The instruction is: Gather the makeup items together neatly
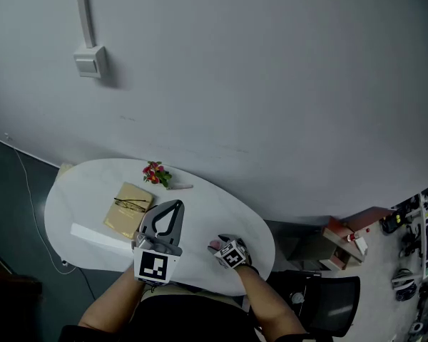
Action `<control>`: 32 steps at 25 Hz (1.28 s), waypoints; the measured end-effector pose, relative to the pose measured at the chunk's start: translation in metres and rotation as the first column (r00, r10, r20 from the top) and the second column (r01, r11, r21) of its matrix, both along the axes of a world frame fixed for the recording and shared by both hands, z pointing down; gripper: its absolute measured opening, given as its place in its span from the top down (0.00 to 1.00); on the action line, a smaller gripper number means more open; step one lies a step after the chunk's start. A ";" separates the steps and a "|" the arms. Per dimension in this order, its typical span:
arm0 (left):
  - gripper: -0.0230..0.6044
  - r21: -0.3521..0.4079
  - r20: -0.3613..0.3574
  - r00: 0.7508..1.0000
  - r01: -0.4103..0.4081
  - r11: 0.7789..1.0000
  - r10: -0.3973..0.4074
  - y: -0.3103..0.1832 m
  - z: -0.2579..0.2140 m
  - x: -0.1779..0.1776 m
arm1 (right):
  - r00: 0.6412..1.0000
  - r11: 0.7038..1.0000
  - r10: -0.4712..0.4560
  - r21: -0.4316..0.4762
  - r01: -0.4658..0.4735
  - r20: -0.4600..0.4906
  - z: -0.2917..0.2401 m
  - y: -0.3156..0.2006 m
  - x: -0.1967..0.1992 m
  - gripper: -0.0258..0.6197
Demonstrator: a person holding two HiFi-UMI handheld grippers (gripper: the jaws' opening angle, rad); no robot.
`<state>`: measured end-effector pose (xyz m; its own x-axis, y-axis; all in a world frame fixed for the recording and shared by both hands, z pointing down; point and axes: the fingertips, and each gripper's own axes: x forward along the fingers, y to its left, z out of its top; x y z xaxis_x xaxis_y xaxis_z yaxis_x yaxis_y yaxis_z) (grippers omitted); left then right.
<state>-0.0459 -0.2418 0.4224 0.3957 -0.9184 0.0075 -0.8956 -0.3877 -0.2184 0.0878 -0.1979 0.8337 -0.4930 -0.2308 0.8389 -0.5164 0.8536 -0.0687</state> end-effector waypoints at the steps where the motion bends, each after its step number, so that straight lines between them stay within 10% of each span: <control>1: 0.94 -0.001 -0.001 1.000 0.002 1.000 -0.002 -0.001 0.000 -0.002 | 1.000 1.000 0.018 0.006 -0.018 0.016 -0.005 -0.006 -0.003 0.56; 4: 0.94 0.001 0.000 1.000 0.011 1.000 -0.011 -0.006 0.001 -0.008 | 0.998 0.998 0.049 0.031 -0.050 0.038 -0.017 -0.027 -0.011 0.59; 6: 0.94 0.002 0.006 1.000 0.018 1.000 -0.018 -0.009 0.001 -0.014 | 0.999 0.998 0.045 0.052 -0.046 0.029 -0.024 -0.037 -0.017 0.88; 9: 0.94 -0.002 0.011 0.999 0.033 0.999 -0.033 -0.012 0.002 -0.024 | 0.999 0.998 0.023 0.057 -0.025 0.025 -0.026 -0.047 -0.029 0.92; 18: 0.94 -0.012 0.019 0.996 0.090 0.996 -0.089 -0.027 0.008 -0.054 | 0.999 0.998 -0.003 0.060 0.000 0.046 -0.022 -0.087 -0.073 0.90; 21: 0.94 -0.024 0.021 0.994 0.110 0.994 -0.110 -0.030 0.012 -0.064 | 0.998 0.998 -0.031 0.062 0.028 0.048 -0.020 -0.098 -0.090 0.60; 32: 0.94 -0.054 0.021 0.987 0.163 0.985 -0.162 -0.043 0.024 -0.087 | 0.992 0.989 -0.124 0.087 0.123 0.004 -0.011 -0.144 -0.126 0.59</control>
